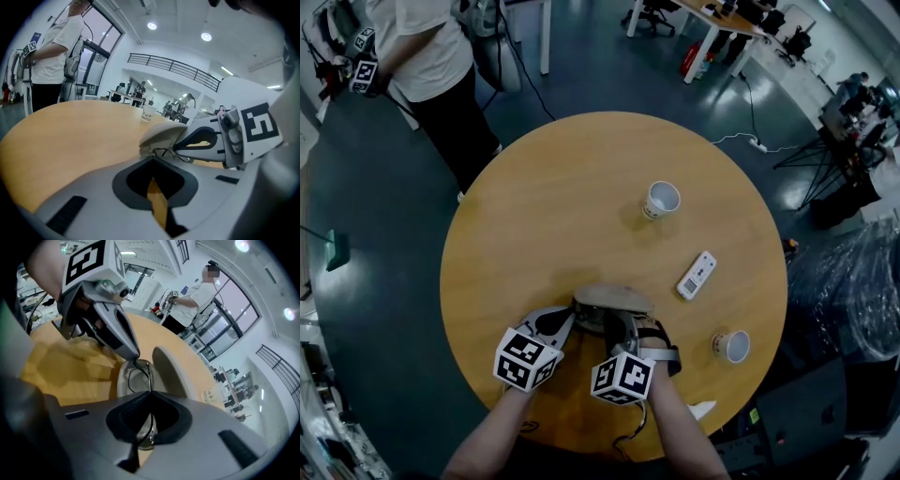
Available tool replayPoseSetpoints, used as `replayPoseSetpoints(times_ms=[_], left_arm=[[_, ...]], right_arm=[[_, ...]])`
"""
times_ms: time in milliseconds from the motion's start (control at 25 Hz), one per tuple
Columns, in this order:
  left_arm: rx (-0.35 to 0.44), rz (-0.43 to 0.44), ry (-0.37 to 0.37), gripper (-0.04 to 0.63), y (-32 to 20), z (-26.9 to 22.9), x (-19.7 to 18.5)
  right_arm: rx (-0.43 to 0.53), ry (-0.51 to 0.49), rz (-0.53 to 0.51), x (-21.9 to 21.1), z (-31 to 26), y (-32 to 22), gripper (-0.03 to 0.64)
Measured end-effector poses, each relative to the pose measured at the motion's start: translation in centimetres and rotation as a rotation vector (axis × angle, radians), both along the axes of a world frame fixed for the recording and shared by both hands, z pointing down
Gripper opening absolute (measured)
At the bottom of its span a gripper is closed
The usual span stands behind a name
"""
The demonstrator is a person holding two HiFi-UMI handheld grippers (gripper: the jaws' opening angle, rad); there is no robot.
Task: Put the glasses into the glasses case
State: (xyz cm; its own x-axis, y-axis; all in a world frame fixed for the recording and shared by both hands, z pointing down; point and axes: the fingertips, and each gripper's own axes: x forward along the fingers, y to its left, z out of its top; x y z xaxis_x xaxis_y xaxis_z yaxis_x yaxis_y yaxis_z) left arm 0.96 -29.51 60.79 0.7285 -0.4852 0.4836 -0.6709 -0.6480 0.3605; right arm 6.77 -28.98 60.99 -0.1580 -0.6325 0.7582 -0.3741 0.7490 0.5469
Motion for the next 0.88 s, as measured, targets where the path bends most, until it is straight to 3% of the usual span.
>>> replayPoseSetpoints(times_ms=[240,640,880], left_arm=[[-0.004,0.005,-0.014,0.006,0.1,0.0,-0.2],[-0.021,-0.010,0.073,0.006,1.2,-1.0,-0.7],[-0.021,-0.013,0.079,0.006,1.4,-1.0,-1.2]], right_arm=[[-0.004,0.004,0.005,-0.5,1.0,0.1,-0.003],[-0.009,-0.098,0.051,-0.4,1.1,-0.3,0.015],[-0.017,-0.134,0.048,-0.6,0.9,-0.3,0.049]])
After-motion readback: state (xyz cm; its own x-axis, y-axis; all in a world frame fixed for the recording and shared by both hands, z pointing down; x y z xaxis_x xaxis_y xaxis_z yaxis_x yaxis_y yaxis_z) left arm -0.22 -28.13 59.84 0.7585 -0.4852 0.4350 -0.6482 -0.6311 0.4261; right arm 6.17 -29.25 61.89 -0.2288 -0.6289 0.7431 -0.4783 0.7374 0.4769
